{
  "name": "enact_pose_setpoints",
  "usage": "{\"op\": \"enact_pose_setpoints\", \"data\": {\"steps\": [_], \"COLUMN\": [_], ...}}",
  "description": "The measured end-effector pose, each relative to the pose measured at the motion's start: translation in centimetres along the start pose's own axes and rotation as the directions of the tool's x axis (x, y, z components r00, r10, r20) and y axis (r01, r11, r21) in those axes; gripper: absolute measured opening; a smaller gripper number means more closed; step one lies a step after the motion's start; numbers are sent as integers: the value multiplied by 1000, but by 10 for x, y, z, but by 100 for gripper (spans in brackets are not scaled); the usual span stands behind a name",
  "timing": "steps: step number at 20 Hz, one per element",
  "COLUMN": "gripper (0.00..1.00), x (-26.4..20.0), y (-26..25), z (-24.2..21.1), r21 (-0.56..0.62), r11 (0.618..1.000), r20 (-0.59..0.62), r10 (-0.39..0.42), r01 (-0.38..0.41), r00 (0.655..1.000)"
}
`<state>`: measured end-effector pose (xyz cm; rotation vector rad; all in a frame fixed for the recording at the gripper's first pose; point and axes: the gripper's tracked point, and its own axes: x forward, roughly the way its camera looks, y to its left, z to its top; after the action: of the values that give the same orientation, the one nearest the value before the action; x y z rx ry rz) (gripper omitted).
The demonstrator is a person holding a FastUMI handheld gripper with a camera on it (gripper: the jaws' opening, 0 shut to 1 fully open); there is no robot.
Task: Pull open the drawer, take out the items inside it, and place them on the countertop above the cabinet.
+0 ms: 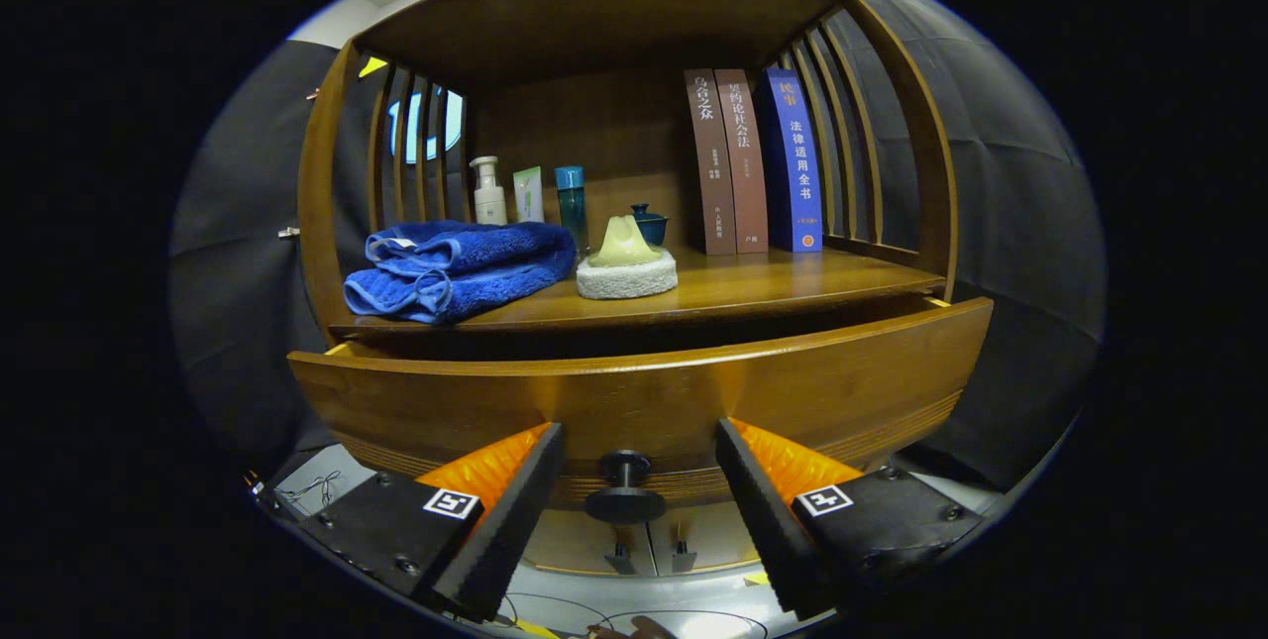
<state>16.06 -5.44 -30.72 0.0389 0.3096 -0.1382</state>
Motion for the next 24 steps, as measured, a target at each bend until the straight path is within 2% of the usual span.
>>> {"op": "enact_pose_setpoints", "data": {"steps": [7,13,17,19,24], "gripper": [100,100,100,100,100], "x": [29,32,31,25,-17], "y": [1,1,0,1,6], "z": [6,7,5,6,39], "r21": [3,-8,-22,-27,-49], "r11": [1000,1000,1000,1000,999], "r20": [-7,6,-32,-49,0], "r10": [-3,-9,-10,-6,20], "r01": [3,9,9,4,-20], "r00": [1000,1000,999,999,1000]}}
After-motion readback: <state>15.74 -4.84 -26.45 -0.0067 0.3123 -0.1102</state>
